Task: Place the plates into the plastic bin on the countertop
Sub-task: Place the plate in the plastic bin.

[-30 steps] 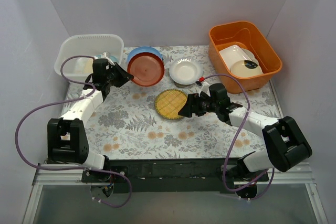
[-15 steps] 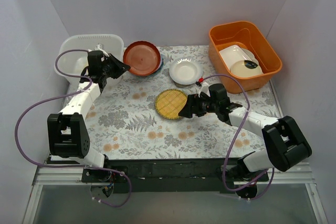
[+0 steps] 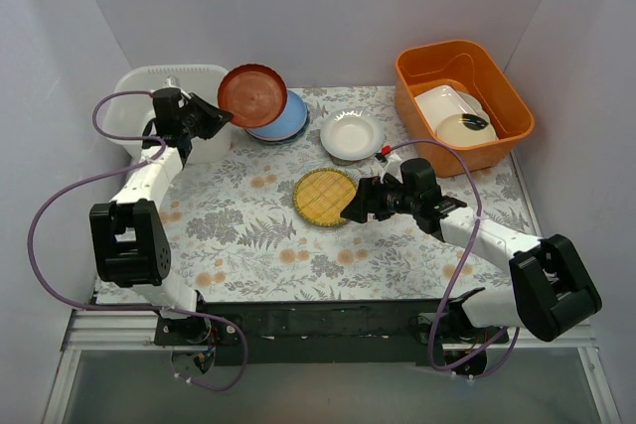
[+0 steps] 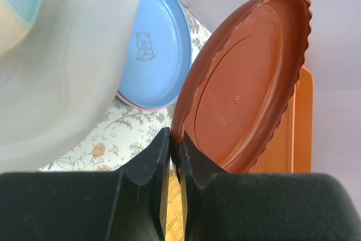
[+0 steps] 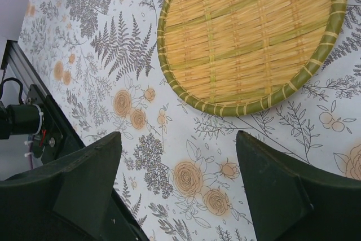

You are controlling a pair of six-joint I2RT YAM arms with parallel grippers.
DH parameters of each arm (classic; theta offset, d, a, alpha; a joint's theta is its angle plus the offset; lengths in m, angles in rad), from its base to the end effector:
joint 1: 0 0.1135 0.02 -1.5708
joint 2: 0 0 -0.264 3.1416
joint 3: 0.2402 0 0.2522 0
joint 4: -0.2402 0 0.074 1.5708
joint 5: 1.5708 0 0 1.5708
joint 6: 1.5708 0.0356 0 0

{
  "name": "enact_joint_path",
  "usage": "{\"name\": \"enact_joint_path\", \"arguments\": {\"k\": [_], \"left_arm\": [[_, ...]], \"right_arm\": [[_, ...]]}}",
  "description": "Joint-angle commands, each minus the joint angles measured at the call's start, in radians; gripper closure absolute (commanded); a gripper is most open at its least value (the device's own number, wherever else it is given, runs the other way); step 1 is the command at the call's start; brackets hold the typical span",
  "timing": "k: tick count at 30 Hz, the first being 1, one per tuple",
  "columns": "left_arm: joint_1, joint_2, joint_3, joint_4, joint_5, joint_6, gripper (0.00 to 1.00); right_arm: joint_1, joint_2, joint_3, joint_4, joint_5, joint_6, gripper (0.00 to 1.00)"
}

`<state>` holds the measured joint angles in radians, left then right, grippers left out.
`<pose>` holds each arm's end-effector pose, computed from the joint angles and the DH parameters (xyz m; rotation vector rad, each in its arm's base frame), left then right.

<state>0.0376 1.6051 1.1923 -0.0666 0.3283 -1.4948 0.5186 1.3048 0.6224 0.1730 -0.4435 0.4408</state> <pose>0.3732 0.0026 0.2844 -1.3976 1.7788 -1.1881 0.2280 0.1477 0.2085 -0.3728 2.1659 1.0259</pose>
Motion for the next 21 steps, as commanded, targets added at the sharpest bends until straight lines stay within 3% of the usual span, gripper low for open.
{"name": "enact_joint_path", "arguments": {"k": [1, 21], "left_arm": [[0.030, -0.022, 0.053, 0.019, -0.037, -0.016, 1.00], [0.104, -0.016, 0.116, -0.056, -0.201, -0.015, 1.00]], "right_arm": [[0.006, -0.013, -0.009, 0.017, -0.004, -0.011, 0.11], [0.004, 0.088, 0.039, 0.077, -0.106, -0.028, 0.11]]}}
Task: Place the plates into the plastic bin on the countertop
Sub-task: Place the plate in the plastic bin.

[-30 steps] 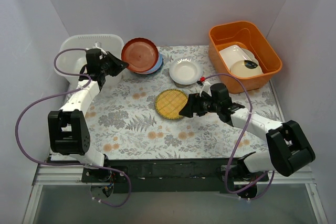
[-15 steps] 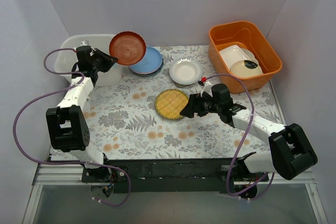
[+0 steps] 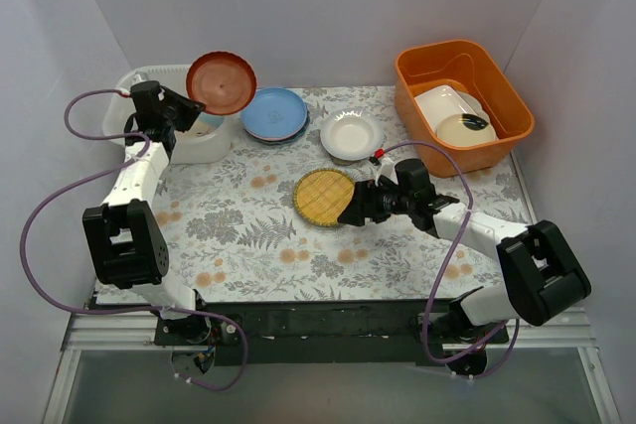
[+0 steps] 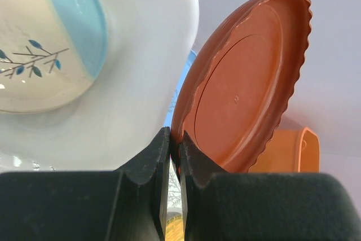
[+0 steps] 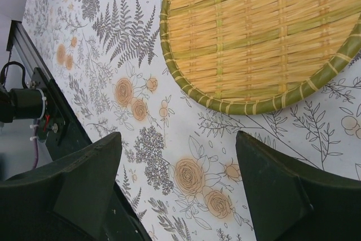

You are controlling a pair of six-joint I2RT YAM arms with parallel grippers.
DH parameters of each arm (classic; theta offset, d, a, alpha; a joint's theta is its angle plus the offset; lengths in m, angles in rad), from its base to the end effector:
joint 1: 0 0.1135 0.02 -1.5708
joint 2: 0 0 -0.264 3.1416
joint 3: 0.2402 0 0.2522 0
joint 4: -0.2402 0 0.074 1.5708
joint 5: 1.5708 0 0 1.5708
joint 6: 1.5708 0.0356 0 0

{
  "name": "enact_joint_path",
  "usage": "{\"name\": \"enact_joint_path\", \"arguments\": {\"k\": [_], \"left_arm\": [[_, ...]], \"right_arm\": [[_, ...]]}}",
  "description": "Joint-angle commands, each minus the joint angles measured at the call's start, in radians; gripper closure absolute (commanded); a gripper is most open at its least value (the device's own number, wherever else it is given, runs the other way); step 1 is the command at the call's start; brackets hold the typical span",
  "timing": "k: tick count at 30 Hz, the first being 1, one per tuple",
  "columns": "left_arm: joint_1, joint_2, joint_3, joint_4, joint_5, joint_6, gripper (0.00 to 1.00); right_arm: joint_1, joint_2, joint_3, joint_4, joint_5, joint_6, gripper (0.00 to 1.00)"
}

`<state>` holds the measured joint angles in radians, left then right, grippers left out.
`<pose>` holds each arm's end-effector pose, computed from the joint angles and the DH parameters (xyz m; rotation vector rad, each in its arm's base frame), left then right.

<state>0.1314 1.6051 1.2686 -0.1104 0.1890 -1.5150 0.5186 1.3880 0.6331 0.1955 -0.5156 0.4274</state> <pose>0.3760 0.0429 0.3060 -1.5062 1.5734 -1.0321 0.2349 0.1543 0.1932 -0.4266 2.2113 1.0852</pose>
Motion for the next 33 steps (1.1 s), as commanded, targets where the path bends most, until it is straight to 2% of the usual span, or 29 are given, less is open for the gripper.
{"name": "enact_joint_path", "arguments": {"k": [1, 10, 16, 33], "left_arm": [[0.008, -0.011, 0.041, -0.014, -0.068, 0.004, 1.00], [0.014, 0.036, 0.028, 0.029, -0.132, -0.042, 1.00], [0.017, 0.049, 0.037, 0.015, -0.243, -0.050, 1.00], [0.066, 0.049, -0.003, -0.008, -0.381, -0.011, 1.00]], "right_arm": [[0.004, -0.001, 0.024, 0.058, -0.034, -0.012, 0.11], [0.004, -0.046, 0.000, 0.019, 0.009, -0.019, 0.11], [0.004, -0.058, -0.001, -0.008, 0.028, -0.027, 0.11], [0.003, -0.012, 0.023, 0.002, 0.005, -0.033, 0.11]]}}
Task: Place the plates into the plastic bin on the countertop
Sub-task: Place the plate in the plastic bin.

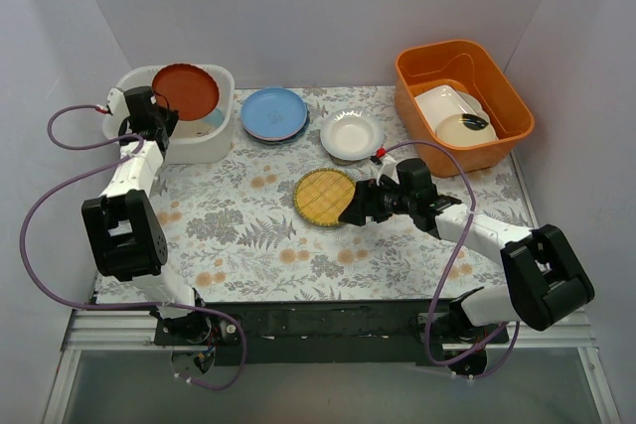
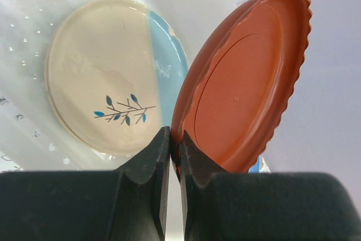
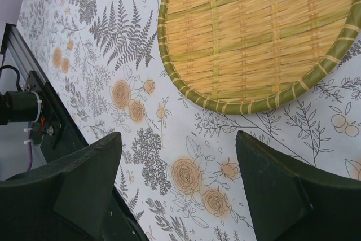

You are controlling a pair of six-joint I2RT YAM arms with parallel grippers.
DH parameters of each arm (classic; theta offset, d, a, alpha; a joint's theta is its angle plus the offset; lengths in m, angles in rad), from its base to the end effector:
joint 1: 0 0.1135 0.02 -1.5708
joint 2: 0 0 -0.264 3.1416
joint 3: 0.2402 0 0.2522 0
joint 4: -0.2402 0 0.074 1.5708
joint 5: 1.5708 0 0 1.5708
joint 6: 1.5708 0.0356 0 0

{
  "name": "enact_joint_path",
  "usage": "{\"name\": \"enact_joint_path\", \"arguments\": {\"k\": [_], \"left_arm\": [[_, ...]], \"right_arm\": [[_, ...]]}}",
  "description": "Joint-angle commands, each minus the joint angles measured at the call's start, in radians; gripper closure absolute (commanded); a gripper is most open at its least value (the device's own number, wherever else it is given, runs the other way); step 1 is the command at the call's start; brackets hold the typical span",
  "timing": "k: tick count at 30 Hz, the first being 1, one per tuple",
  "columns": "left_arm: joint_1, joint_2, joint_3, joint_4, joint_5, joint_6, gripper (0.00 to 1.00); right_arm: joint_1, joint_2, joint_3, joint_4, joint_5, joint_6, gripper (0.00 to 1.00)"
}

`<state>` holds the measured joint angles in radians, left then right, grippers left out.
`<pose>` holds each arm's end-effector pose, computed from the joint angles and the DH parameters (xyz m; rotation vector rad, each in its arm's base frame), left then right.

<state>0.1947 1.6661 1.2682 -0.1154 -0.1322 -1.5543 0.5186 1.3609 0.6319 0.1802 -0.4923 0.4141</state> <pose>0.3811 0.0799 0.2830 -1.7046 1.3166 -0.6797 0.2327 0.1522 0.1983 -0.4272 2.1954 1.0553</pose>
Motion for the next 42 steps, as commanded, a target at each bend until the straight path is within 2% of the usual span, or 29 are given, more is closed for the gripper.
{"name": "enact_joint_path", "arguments": {"k": [1, 10, 12, 20, 23, 27, 28, 31, 34, 42], "left_arm": [[0.003, -0.008, 0.002, -0.007, -0.063, 0.030, 1.00], [0.003, 0.032, 0.036, -0.029, -0.058, 0.063, 1.00], [0.003, 0.038, 0.039, -0.030, -0.046, 0.072, 0.98], [0.003, 0.084, 0.063, -0.024, 0.025, 0.102, 0.67], [0.005, 0.087, 0.077, -0.026, 0.040, 0.111, 0.61], [0.005, 0.057, 0.089, -0.036, -0.001, 0.102, 0.23], [0.005, 0.047, 0.086, -0.036, -0.021, 0.097, 0.18], [0.005, 0.000, 0.066, -0.029, -0.027, 0.085, 0.09], [0.003, -0.037, 0.048, -0.007, -0.003, 0.089, 0.04], [-0.006, -0.115, -0.026, 0.068, 0.120, 0.145, 0.02]], "right_arm": [[0.003, 0.017, 0.025, 0.018, -0.020, -0.021, 0.11], [0.003, 0.038, 0.032, 0.024, -0.032, -0.020, 0.11], [0.003, 0.038, 0.035, 0.018, -0.032, -0.023, 0.11], [0.003, 0.014, 0.035, -0.010, -0.012, -0.035, 0.11], [0.004, 0.017, 0.026, -0.001, -0.014, -0.026, 0.11], [0.003, 0.021, 0.020, 0.011, -0.022, -0.017, 0.11], [0.003, 0.021, 0.020, 0.013, -0.022, -0.017, 0.11], [0.004, 0.020, 0.023, 0.012, -0.019, -0.018, 0.11], [0.004, 0.029, 0.031, 0.011, -0.020, -0.023, 0.11], [0.004, 0.058, 0.055, 0.010, -0.032, -0.032, 0.10]]}}
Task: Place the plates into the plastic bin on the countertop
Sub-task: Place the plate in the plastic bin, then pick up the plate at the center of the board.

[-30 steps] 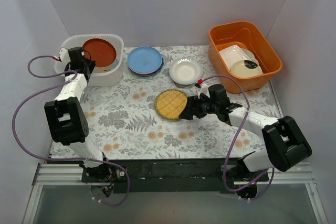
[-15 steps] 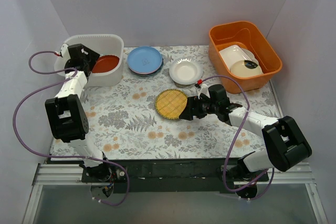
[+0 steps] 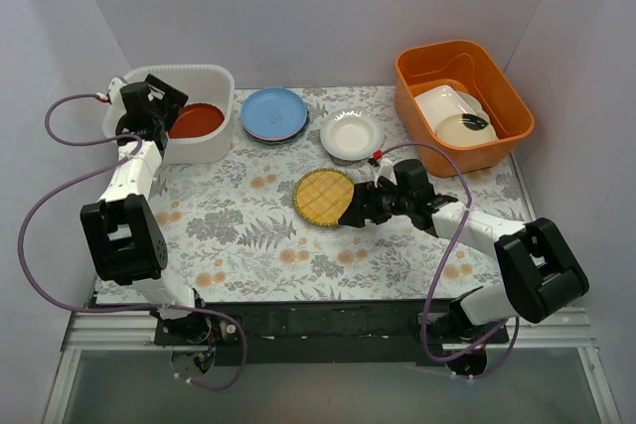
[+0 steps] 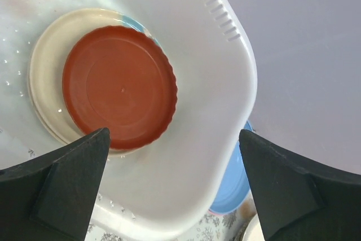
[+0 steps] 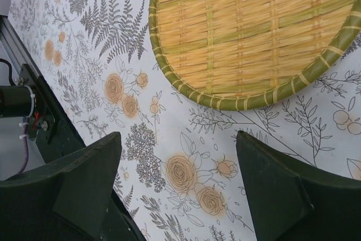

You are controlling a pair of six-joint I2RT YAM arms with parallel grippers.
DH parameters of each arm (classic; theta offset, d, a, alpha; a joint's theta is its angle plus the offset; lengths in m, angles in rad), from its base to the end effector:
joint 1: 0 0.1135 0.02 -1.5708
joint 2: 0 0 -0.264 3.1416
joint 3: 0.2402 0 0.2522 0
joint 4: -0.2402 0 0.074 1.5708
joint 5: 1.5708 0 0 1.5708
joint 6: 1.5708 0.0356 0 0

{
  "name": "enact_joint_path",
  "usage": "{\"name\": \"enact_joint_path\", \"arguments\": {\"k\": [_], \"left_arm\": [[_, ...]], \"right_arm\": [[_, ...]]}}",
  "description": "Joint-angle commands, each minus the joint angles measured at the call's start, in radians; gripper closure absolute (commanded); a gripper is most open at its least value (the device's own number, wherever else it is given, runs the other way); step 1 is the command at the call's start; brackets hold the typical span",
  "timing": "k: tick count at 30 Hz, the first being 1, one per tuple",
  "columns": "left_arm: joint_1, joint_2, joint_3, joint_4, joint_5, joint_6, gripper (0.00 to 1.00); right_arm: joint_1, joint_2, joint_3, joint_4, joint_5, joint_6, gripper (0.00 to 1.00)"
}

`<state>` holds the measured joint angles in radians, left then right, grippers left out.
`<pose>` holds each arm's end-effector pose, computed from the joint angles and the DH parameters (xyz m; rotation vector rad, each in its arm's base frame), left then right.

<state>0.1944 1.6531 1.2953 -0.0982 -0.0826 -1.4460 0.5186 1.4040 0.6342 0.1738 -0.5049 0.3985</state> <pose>0.3825 0.0783 0.2988 -1.5707 1.3912 -0.6956 0.2354 0.1542 0.1874 -0.4443 2.2383 1.0534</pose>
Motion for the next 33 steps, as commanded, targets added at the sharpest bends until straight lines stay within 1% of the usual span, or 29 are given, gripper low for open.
{"name": "enact_joint_path", "arguments": {"k": [1, 3, 5, 6, 9, 11, 15, 17, 18, 19, 21, 24, 28, 31, 32, 33], "left_arm": [[-0.007, -0.117, -0.066, 0.061, 0.081, 0.039, 0.02], [-0.016, -0.157, -0.097, 0.077, 0.160, 0.044, 0.02], [-0.026, -0.180, -0.113, 0.081, 0.191, 0.059, 0.02], [-0.038, -0.203, -0.128, 0.083, 0.236, 0.065, 0.02], [-0.058, -0.234, -0.140, 0.078, 0.302, 0.099, 0.02], [-0.069, -0.240, -0.134, 0.042, 0.339, 0.113, 0.02], [-0.111, -0.253, -0.159, 0.038, 0.466, 0.137, 0.02], [-0.136, -0.254, -0.183, 0.031, 0.498, 0.147, 0.02], [-0.169, -0.256, -0.197, 0.032, 0.504, 0.151, 0.02], [-0.180, -0.260, -0.208, 0.035, 0.507, 0.163, 0.02], [-0.261, -0.265, -0.244, 0.032, 0.500, 0.179, 0.02], [-0.332, -0.274, -0.301, 0.031, 0.497, 0.203, 0.02], [-0.404, -0.282, -0.408, 0.092, 0.462, 0.182, 0.02], [-0.437, -0.266, -0.467, 0.092, 0.446, 0.170, 0.03], [-0.455, -0.265, -0.484, 0.139, 0.446, 0.162, 0.04], [-0.464, -0.259, -0.508, 0.149, 0.445, 0.154, 0.04]], "right_arm": [[0.004, 0.015, 0.056, 0.009, -0.018, -0.021, 0.10], [0.003, 0.023, 0.059, 0.007, -0.012, -0.021, 0.09], [0.004, 0.035, 0.056, 0.016, 0.005, -0.009, 0.08], [0.003, 0.036, 0.053, 0.019, 0.003, -0.006, 0.08], [0.004, 0.041, 0.041, 0.038, 0.003, 0.013, 0.08], [0.004, 0.036, 0.036, 0.038, 0.008, 0.014, 0.08], [0.004, 0.018, 0.039, 0.013, 0.034, 0.007, 0.07], [0.003, 0.010, 0.044, 0.001, 0.055, 0.002, 0.07], [0.003, 0.009, 0.047, -0.005, 0.062, -0.001, 0.07], [0.003, 0.007, 0.048, -0.016, 0.068, -0.003, 0.07], [0.003, 0.006, 0.050, -0.022, 0.083, -0.003, 0.07], [0.004, 0.001, 0.044, -0.023, 0.111, 0.000, 0.07], [-0.002, 0.009, 0.024, 0.001, 0.134, 0.019, 0.08], [-0.006, 0.027, 0.022, 0.007, 0.147, 0.026, 0.08], [-0.008, 0.029, 0.021, 0.016, 0.152, 0.028, 0.08], [-0.011, 0.032, 0.021, 0.023, 0.155, 0.033, 0.08]]}}
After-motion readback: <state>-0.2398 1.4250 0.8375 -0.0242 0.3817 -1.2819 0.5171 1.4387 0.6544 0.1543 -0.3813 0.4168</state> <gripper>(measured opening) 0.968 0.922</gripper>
